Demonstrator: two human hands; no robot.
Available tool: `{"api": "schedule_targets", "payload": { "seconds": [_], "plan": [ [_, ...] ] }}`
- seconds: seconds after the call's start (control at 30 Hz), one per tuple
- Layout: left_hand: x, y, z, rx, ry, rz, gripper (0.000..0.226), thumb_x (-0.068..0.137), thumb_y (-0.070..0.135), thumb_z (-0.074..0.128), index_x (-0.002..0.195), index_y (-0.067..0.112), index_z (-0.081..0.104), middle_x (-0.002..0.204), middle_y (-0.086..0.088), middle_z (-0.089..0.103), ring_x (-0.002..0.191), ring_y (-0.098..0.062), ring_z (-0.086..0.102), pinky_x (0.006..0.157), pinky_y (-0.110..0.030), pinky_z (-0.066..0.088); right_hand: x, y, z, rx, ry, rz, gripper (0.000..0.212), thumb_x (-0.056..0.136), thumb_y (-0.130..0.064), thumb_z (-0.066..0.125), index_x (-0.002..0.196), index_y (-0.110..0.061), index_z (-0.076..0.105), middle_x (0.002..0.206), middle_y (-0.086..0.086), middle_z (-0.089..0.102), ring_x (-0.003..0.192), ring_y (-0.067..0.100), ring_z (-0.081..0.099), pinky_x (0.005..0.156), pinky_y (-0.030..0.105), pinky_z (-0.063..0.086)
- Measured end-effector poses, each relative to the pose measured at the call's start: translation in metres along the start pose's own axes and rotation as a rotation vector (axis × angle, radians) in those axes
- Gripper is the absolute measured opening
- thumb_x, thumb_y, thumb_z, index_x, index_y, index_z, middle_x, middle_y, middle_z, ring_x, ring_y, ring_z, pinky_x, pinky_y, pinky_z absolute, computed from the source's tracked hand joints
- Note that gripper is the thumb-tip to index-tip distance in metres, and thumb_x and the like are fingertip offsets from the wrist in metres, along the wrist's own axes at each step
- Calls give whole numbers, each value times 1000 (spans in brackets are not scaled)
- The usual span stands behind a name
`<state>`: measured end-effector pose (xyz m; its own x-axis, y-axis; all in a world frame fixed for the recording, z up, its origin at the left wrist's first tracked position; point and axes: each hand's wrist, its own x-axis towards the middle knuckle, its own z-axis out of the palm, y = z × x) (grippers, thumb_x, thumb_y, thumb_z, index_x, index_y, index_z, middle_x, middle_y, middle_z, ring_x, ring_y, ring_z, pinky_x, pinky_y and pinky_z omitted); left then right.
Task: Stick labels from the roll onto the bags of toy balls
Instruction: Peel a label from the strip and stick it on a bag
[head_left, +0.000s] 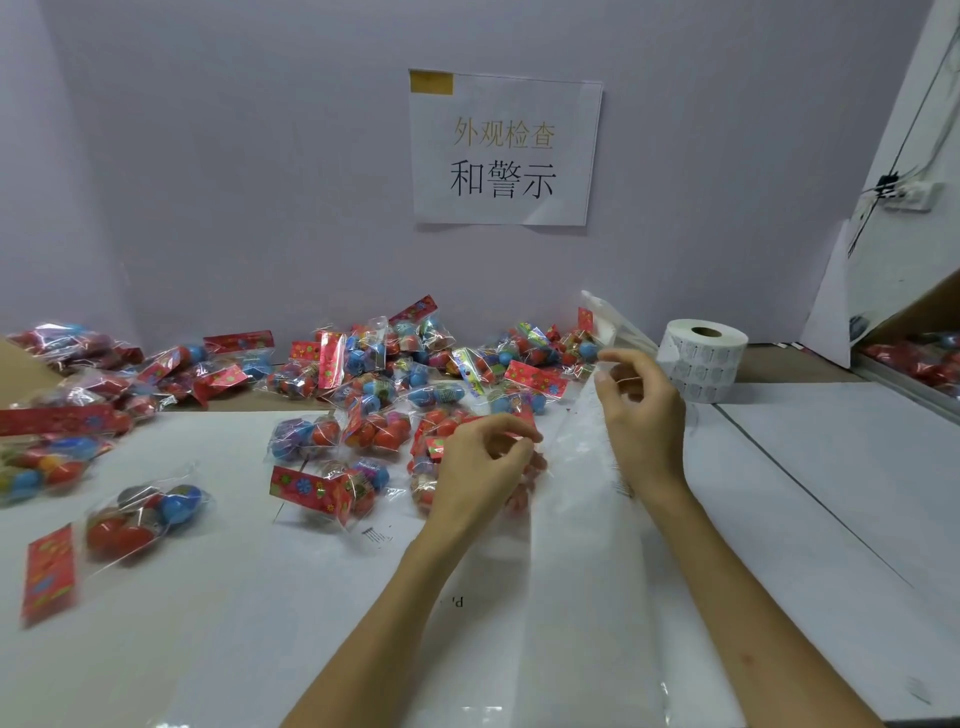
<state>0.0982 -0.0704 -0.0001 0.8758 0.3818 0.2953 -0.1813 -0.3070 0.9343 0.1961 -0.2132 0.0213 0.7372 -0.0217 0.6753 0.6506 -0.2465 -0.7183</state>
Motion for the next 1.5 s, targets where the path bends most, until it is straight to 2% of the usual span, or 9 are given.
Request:
{"api": "schedule_targets", "payload": {
  "seconds": [0.3,0.47,0.73,0.87,1.0,1.17,1.27,1.4,1.5],
  "plan": [
    [2,0,-3,-55,21,-6,21,94,-2,60,95,9,77,79,-6,77,61,-5,69,54,-16,51,7,5,-13,-75,-40,-56,34,80,-15,85,106,-26,66,95,-25,60,89,-12,57,74,5,44],
    [4,1,-5,-159,23,-34,14,94,12,71,98,24,76,92,-1,78,66,-5,67,57,-17,51,1,-8,-9,179,-341,-3,41,83,-15,74,120,-31,67,93,-9,74,97,11,70,91,44,56],
    [4,-2,-4,-110,63,-6,4,92,25,76,94,24,79,83,4,78,68,-11,69,61,-20,52,0,-10,-12,330,-640,49,48,82,-11,55,125,-30,67,98,-3,79,107,10,71,84,8,47],
    [5,-3,-6,-86,96,33,18,93,17,75,80,29,76,72,-1,76,68,-26,72,61,-29,59,-3,-11,-7,252,-622,47,39,91,-13,62,125,-30,68,105,-9,78,107,8,71,89,18,54],
    [6,-3,-5,-62,92,41,13,92,23,76,81,31,77,73,2,76,67,-18,72,65,-31,61,-7,-10,-3,-14,-533,-18,33,91,-18,74,123,-25,71,114,-13,72,100,1,69,90,31,58],
    [4,-4,-4,6,79,101,8,92,23,76,88,29,79,71,14,75,64,-4,70,57,-16,53,-8,-11,-3,-33,-549,-45,7,87,-22,79,94,-19,79,88,-10,75,84,10,70,81,36,59],
    [5,-7,-2,73,77,96,13,94,18,73,93,29,80,69,23,72,67,-5,71,60,-17,56,-9,-9,-2,-41,-555,-53,3,88,-20,78,86,-22,77,80,-11,73,78,11,70,78,37,60],
    [3,-13,1,259,93,121,30,98,1,57,117,13,77,101,0,76,87,-14,71,83,-34,61,-8,-1,1,-128,-606,-4,3,92,-20,73,89,-22,74,82,-10,73,76,10,71,78,43,62],
    [-1,-14,7,433,88,210,44,97,-5,53,135,15,64,121,-3,65,101,-16,63,90,-28,55,-9,5,1,-232,-618,-1,6,95,-29,69,89,-27,68,85,-10,72,71,11,72,77,45,61]
  ]
}}
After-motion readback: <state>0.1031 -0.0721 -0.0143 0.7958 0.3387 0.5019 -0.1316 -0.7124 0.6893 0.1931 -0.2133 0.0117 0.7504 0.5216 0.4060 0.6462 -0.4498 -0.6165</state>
